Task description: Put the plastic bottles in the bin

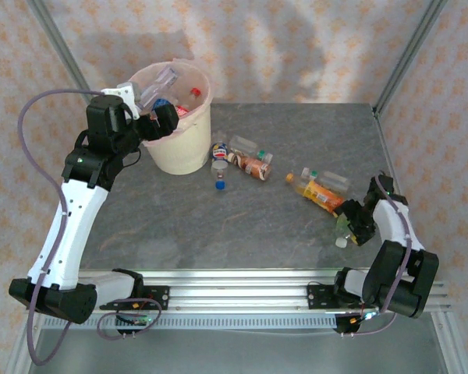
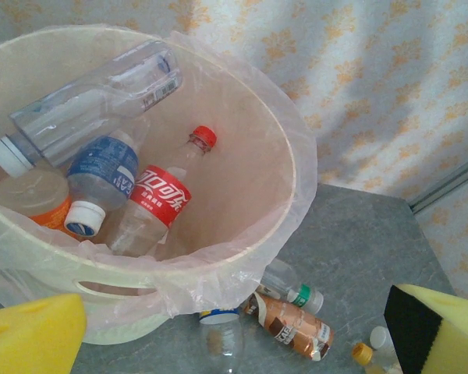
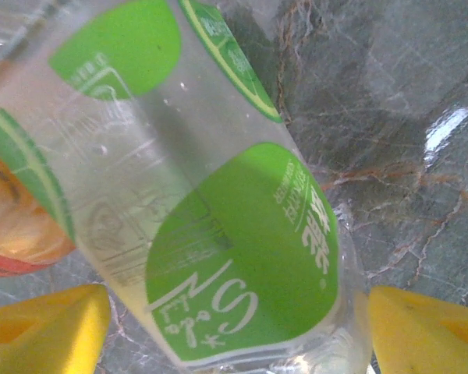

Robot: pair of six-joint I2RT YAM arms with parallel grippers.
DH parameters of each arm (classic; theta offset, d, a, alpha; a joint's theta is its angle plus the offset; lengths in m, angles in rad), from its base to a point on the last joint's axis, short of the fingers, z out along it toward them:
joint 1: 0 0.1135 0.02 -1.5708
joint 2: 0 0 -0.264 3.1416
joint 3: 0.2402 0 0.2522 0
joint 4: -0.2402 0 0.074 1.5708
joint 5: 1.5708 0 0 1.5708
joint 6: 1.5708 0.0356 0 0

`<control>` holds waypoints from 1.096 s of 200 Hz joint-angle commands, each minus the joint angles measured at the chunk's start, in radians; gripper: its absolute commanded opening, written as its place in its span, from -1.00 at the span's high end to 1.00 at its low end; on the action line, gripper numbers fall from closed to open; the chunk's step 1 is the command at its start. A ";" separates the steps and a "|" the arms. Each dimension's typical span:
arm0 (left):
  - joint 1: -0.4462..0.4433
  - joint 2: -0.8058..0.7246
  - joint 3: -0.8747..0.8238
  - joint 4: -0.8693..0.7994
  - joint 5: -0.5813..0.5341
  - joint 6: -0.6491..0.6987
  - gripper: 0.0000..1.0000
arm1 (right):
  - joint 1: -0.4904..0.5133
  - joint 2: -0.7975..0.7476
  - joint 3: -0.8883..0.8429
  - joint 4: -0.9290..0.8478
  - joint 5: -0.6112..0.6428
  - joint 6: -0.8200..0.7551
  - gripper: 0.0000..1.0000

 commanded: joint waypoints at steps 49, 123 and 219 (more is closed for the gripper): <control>-0.009 -0.004 -0.006 0.037 0.008 -0.022 -1.00 | 0.014 0.025 -0.039 0.059 0.036 0.042 -0.67; -0.015 -0.001 -0.001 0.042 0.011 -0.030 -1.00 | 0.024 -0.001 -0.047 0.072 0.046 0.042 -0.12; -0.046 0.007 -0.012 0.094 0.061 -0.082 -1.00 | 0.049 -0.433 0.069 0.098 -0.179 -0.002 0.12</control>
